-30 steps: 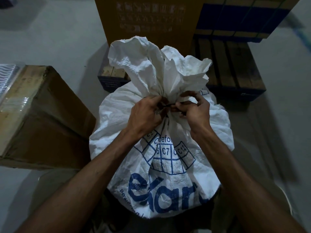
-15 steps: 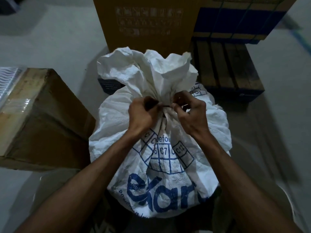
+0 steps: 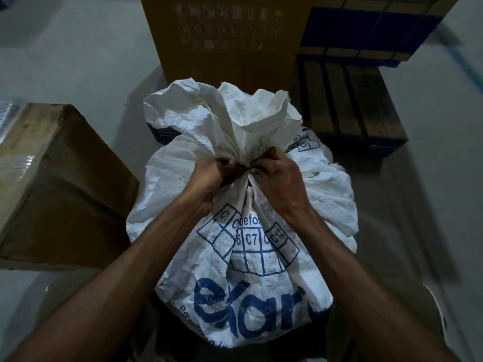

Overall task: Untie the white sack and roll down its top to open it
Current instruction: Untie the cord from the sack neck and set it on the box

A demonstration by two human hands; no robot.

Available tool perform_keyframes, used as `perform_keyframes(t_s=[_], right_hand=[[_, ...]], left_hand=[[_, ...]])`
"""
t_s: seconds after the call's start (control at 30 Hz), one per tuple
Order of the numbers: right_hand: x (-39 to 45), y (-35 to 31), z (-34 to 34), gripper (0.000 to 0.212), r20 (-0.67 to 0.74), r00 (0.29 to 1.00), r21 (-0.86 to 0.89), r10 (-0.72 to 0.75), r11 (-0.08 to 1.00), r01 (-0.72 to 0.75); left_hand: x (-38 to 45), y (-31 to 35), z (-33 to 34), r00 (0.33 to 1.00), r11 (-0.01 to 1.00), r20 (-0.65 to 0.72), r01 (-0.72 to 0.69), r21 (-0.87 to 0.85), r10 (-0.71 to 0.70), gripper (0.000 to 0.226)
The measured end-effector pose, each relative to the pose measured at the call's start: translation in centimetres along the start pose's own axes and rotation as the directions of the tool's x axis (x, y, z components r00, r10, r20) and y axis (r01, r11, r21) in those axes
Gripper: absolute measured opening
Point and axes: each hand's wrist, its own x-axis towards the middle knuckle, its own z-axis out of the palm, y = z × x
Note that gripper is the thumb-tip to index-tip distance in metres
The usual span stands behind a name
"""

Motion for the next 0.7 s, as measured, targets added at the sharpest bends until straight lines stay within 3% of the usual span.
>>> perform_keyframes(t_s=[0.1,0.2,0.33,0.47,0.6,0.7], right_hand=[[0.2,0.1,0.4,0.011,0.02,1.0,-0.013,0.021,1.0,-0.021],[0.2,0.4,0.5,0.013,0.041,0.998,0.008,0.05,0.999,-0.05],[0.1,0.5,0.6,0.013,0.048,0.997,0.033,0.062,0.997,-0.063],[-0.3,0.6,0.4,0.015,0.052,0.997,0.042,0.057,0.997,-0.059],[-0.5,1.1,0.5,0.016,0.059,0.996,0.046,0.072,0.996,-0.075],[-0.9,1.0,0.4,0.018,0.078,0.993,0.078,0.086,0.993,-0.092]], left_hand=[[0.2,0.2,-0.5,0.995,0.976,0.068,-0.083,0.201,0.071,0.025],[0.4,0.1,-1.3,0.976,0.887,0.153,-0.207,0.413,0.156,0.038],[-0.4,-0.6,-1.8,0.861,0.508,0.261,-0.475,0.719,0.436,0.028],[-0.7,-1.2,-1.2,0.771,0.361,0.364,-0.586,0.725,0.522,0.027],[-0.3,-1.1,-1.4,0.746,0.314,0.448,-0.632,0.708,0.492,0.022],[0.2,-1.3,-1.4,0.713,0.214,0.512,-0.661,0.719,0.48,0.019]])
